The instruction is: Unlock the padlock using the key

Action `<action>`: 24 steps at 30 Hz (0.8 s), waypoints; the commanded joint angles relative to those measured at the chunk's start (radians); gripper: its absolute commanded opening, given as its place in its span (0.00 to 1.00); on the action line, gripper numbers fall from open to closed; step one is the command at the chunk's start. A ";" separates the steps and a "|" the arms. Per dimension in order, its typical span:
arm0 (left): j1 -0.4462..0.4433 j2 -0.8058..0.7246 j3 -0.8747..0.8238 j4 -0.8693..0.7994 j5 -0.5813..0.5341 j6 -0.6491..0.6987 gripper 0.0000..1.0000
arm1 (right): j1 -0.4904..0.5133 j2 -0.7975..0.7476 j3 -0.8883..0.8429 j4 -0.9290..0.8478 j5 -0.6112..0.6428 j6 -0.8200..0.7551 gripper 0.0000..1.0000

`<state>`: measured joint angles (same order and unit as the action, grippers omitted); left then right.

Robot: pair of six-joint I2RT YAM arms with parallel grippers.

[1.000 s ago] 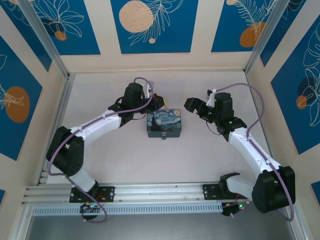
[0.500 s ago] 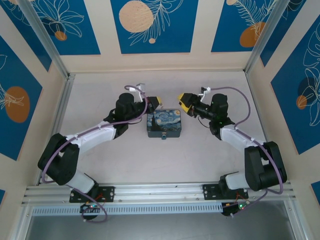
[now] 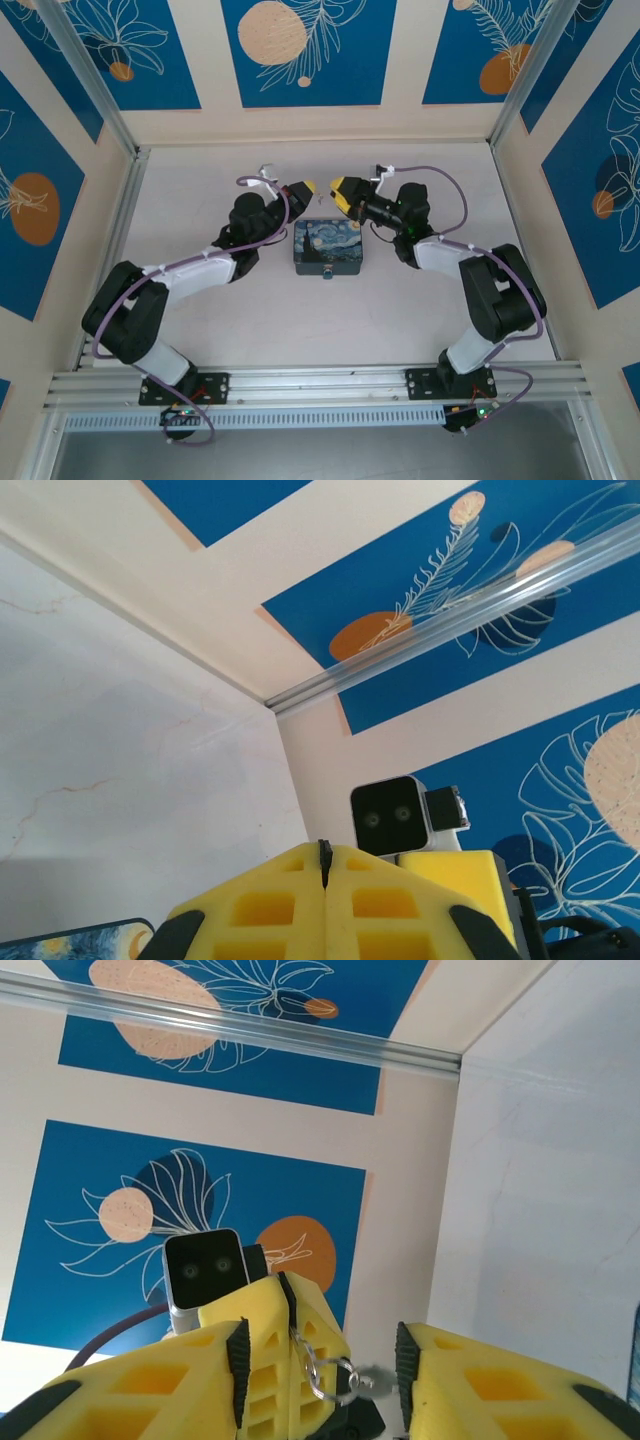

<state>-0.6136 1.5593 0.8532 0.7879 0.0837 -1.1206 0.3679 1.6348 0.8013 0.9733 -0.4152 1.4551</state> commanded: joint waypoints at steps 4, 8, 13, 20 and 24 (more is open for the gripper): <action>-0.012 0.027 -0.008 0.099 -0.044 -0.058 0.00 | 0.024 0.056 0.045 0.121 0.025 0.056 0.41; -0.014 0.032 -0.008 0.104 -0.051 -0.065 0.00 | 0.036 0.071 0.049 0.129 0.026 0.059 0.40; -0.016 0.037 -0.005 0.105 -0.055 -0.067 0.00 | 0.051 0.083 0.057 0.134 0.026 0.060 0.39; -0.018 0.039 -0.002 0.103 -0.056 -0.066 0.00 | 0.065 0.095 0.070 0.137 0.021 0.060 0.38; -0.018 0.038 -0.002 0.099 -0.061 -0.064 0.00 | 0.068 0.098 0.069 0.136 0.019 0.060 0.35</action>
<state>-0.6205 1.5921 0.8513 0.8459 0.0425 -1.1801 0.4267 1.7191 0.8455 1.0821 -0.4000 1.5158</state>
